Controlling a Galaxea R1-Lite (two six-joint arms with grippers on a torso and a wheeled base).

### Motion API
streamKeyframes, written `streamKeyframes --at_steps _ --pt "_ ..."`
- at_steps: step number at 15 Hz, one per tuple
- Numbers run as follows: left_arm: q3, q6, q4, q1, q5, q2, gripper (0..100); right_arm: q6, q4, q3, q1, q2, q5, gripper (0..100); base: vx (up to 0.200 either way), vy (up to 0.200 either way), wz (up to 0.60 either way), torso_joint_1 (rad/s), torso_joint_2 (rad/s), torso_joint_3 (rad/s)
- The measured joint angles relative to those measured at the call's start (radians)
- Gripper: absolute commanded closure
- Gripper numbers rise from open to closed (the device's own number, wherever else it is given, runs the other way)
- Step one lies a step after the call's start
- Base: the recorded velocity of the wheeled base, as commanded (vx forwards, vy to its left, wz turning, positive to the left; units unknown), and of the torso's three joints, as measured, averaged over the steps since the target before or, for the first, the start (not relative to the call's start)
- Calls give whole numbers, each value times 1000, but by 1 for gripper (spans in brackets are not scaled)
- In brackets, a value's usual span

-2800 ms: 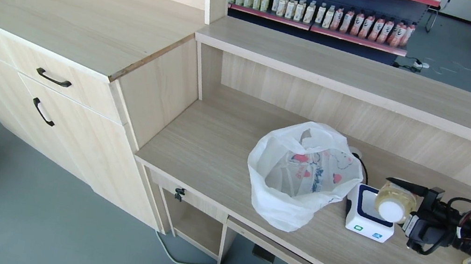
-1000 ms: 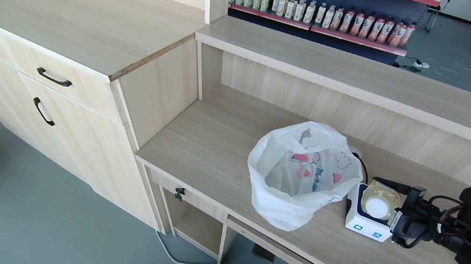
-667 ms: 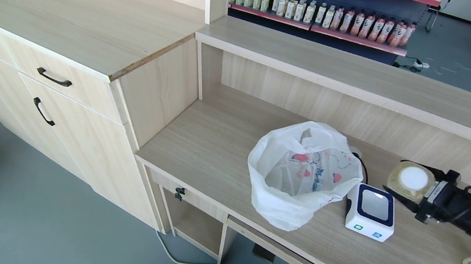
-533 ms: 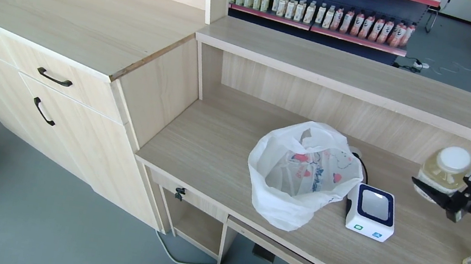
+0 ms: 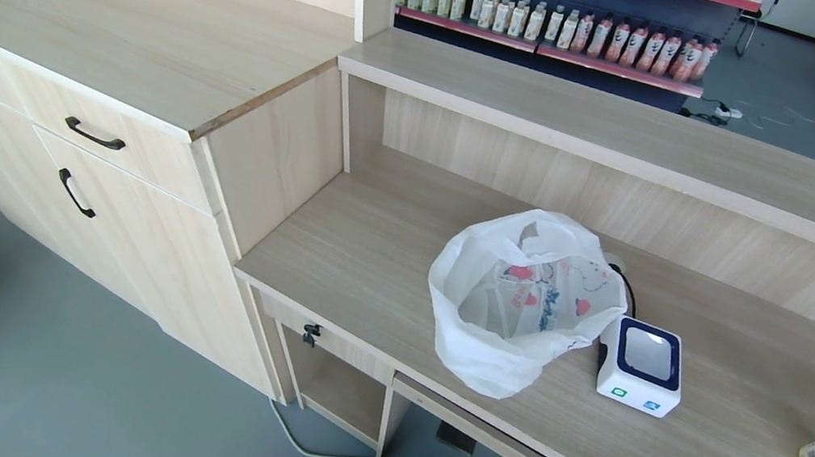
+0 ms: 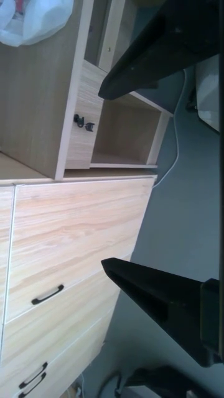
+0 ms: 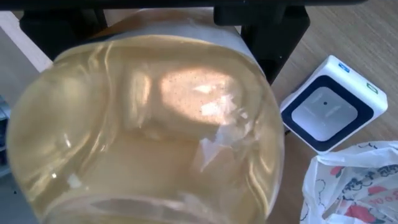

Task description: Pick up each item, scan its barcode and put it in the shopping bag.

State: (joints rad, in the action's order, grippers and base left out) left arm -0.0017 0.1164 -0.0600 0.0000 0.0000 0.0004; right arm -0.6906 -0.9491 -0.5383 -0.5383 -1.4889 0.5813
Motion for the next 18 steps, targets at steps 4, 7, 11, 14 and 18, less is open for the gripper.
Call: streamKeyframes --at_steps 4,7,11,14,18 --pt "0 0 0 0 0 0 0 61 -4 0 20 21 -11 100 0 0 450 -2 2 3" --pt "0 0 -1 0 0 0 0 99 -35 -10 124 14 -134 100 0 0 600 -1 4 2" --pt "0 0 0 0 0 0 0 203 -133 -24 382 -101 -387 100 0 0 300 4 0 1" --pt "0 0 1 0 0 0 0 333 -175 -34 486 -249 -421 100 0 0 0 0 0 0" --pt "0 0 0 0 0 0 0 503 -238 -117 523 -460 -422 100 0 0 0 0 0 0"
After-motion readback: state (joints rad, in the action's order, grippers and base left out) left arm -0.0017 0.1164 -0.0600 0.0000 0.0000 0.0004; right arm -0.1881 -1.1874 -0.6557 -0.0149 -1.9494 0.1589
